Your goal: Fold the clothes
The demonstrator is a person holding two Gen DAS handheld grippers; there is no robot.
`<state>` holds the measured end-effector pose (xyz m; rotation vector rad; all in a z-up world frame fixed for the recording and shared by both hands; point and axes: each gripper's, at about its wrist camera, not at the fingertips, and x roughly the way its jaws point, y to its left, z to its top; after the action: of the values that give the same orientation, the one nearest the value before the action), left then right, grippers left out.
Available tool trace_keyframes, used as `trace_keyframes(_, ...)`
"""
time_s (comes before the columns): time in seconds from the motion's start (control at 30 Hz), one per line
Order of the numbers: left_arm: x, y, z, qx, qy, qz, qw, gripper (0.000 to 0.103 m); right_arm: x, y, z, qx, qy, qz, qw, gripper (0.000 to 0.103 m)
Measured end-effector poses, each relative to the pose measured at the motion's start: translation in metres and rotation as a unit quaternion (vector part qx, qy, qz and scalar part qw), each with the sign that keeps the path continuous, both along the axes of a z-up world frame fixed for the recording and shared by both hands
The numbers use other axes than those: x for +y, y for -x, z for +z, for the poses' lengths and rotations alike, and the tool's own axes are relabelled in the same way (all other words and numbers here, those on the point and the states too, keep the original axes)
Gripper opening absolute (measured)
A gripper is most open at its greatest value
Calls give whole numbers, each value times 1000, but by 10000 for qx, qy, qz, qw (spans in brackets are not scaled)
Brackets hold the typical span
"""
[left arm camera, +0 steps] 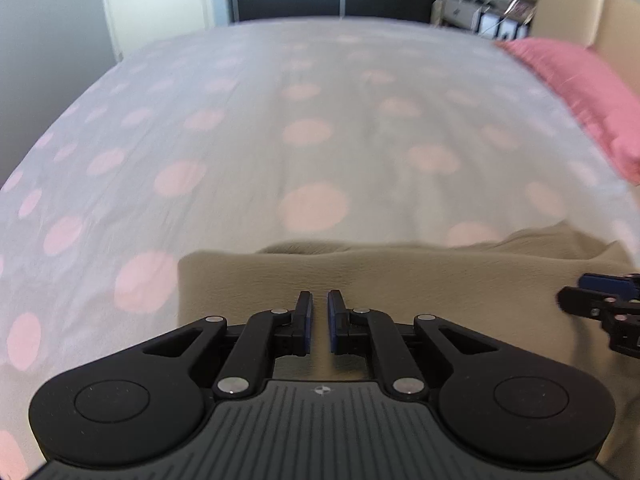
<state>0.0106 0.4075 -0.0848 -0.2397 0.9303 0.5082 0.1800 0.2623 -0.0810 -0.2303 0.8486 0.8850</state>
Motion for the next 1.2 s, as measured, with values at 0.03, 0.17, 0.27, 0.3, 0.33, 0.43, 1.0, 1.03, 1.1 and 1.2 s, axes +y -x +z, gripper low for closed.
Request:
trace_keyframes(0.03,6,-2,-10,197,36,77,9998,6,2,-3,-9,61,15,0,10000,40)
trace_keyframes(0.17,25,4,-40,363,561,185,9976,6,11,-11,-25,168,149,112,9997,39)
trace_keyframes(0.27,25,3,-43,444,524,85,9976,6,15,-13,-30,163,231,163,9995,39)
trace_keyframes(0.3,25,3,-43,460,492,70,9977,6,15,-13,-31,152,236,162,9995,39)
trace_keyframes(0.33,24,3,-43,477,461,55,9978,6,15,-12,-31,120,245,177,9995,39)
trace_keyframes(0.43,22,5,-37,448,418,63,9981,6,15,-12,-28,86,272,212,9994,38)
trace_keyframes(1.0,-36,130,38,495,-399,-736,9953,26,-123,56,27,169,799,355,9960,50)
trace_keyframes(1.03,-38,140,39,526,-363,-733,9953,31,-134,61,27,220,832,331,9957,50)
trace_keyframes(1.1,-43,160,39,581,-314,-697,9954,40,-154,71,27,323,898,282,9950,52)
trace_keyframes(1.2,-51,188,36,686,-208,-633,9954,42,-186,86,27,388,989,195,9942,55)
